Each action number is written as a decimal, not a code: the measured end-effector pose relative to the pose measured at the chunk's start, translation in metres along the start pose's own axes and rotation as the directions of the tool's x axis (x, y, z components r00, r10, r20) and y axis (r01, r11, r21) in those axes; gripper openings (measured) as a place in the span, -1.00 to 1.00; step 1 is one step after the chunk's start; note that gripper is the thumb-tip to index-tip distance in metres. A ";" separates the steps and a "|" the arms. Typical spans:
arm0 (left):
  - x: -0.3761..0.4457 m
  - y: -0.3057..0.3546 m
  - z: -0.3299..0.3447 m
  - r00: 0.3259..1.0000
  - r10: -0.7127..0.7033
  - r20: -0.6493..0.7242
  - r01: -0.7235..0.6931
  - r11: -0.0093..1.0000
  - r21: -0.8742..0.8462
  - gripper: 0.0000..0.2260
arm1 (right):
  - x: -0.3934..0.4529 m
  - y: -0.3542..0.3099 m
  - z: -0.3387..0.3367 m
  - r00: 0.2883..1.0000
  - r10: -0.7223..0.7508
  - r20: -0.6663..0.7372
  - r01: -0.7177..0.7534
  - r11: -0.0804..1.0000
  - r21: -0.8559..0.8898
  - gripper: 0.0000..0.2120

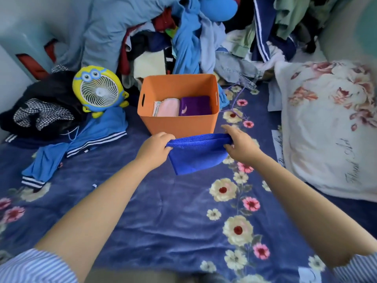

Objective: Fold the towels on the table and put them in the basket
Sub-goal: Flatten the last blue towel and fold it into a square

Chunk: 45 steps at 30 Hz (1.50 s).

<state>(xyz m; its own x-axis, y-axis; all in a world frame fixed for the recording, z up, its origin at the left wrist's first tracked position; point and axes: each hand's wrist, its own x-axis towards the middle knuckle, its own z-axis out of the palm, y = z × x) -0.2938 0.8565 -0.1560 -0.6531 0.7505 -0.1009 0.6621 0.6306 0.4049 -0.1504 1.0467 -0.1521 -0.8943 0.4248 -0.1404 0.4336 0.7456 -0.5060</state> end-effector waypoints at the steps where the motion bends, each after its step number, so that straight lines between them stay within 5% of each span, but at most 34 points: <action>1: 0.011 -0.001 -0.004 1.000 -0.020 -0.012 0.020 1.000 -0.010 -0.76 | 0.012 0.001 -0.002 1.000 0.002 -0.009 -0.001 1.000 0.025 -0.48; 12: 0.150 -0.024 -0.031 0.975 -0.158 -0.156 0.117 0.962 -0.247 -0.74 | 0.155 0.007 -0.024 0.987 -0.048 -0.154 0.081 0.974 0.214 -0.66; 23: 0.306 -0.070 -0.034 0.940 -0.192 -0.282 0.043 0.886 -0.461 -0.77 | 0.311 0.013 -0.024 0.965 0.020 -0.262 0.056 0.958 0.280 -0.65; 30: 0.383 -0.113 0.017 0.926 -0.370 -0.075 0.228 0.706 -0.670 -0.68 | 0.380 0.039 0.010 0.975 0.163 -0.150 -0.112 0.948 0.298 -0.64; 33: 0.390 -0.124 0.037 0.905 -0.426 -0.008 0.299 0.650 -0.699 -0.63 | 0.396 0.048 0.026 0.972 0.237 0.000 -0.224 0.919 0.325 -0.67; 38: 0.392 -0.158 0.054 0.878 -0.474 -0.071 0.362 0.752 -0.551 -0.65 | 0.418 0.037 0.072 0.919 0.319 0.231 -0.391 0.811 0.435 -0.70; 42: 0.400 -0.186 0.064 0.884 -0.434 -0.174 0.403 0.896 -0.185 -0.65 | 0.441 0.024 0.122 0.843 0.379 0.381 -0.532 0.686 0.496 -0.73; 45: 0.413 -0.206 0.074 0.915 -0.389 -0.105 0.401 0.904 0.149 -0.65 | 0.464 0.018 0.151 0.844 0.371 0.387 -0.521 0.737 0.430 -0.70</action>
<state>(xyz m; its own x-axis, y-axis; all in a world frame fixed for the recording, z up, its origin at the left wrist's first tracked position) -0.6722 1.0514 -0.3485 -0.8938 0.4209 -0.1548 0.3911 0.9004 0.1904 -0.5743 1.1793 -0.3550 -0.6369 0.4361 -0.6357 0.7382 0.1074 -0.6659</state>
